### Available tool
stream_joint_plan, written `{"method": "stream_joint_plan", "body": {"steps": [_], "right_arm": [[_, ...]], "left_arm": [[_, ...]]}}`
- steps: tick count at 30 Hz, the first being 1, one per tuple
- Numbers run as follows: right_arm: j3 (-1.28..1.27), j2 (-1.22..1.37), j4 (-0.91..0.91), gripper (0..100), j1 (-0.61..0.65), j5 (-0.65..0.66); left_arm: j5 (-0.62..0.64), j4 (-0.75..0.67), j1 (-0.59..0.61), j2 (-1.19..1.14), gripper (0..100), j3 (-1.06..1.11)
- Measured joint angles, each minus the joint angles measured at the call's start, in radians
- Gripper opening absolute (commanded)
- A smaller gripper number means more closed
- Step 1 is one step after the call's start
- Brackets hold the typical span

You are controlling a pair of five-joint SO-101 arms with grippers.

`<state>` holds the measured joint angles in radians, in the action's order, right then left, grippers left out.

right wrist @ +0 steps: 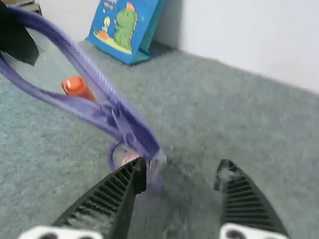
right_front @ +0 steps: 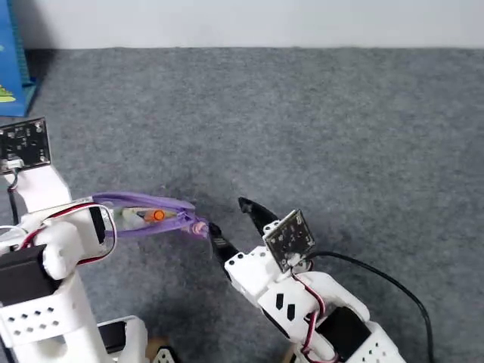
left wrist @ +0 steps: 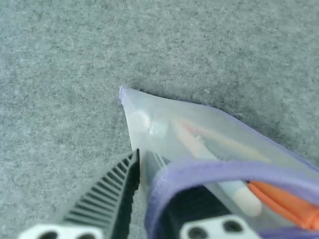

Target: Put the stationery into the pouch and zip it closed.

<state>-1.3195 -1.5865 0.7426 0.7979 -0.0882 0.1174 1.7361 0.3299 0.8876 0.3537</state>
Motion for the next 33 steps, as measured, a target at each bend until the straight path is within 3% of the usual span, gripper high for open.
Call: {"method": "stream_joint_plan", "body": {"steps": [8, 12, 20, 25, 33], "right_arm": [[0.064, -0.006, 0.201, 24.3, 0.114, -0.074], [0.077, 0.000, 0.209, 24.2, 0.127, -0.078], [-0.020, 0.002, -0.025, 24.1, 0.133, -0.078], [-0.040, 0.017, -0.081, 24.1, 0.132, -0.078], [-0.043, 0.236, -0.239, 24.1, 0.132, -0.078]], "left_arm": [[0.000, 0.000, 0.000, 0.000, 1, 0.000], [0.000, 0.000, 0.000, 0.000, 1, 0.002], [0.000, 0.000, 0.000, 0.000, 1, 0.002], [0.000, 0.000, 0.000, 0.000, 1, 0.002], [0.026, 0.000, 0.000, 0.000, 1, 0.002]]}}
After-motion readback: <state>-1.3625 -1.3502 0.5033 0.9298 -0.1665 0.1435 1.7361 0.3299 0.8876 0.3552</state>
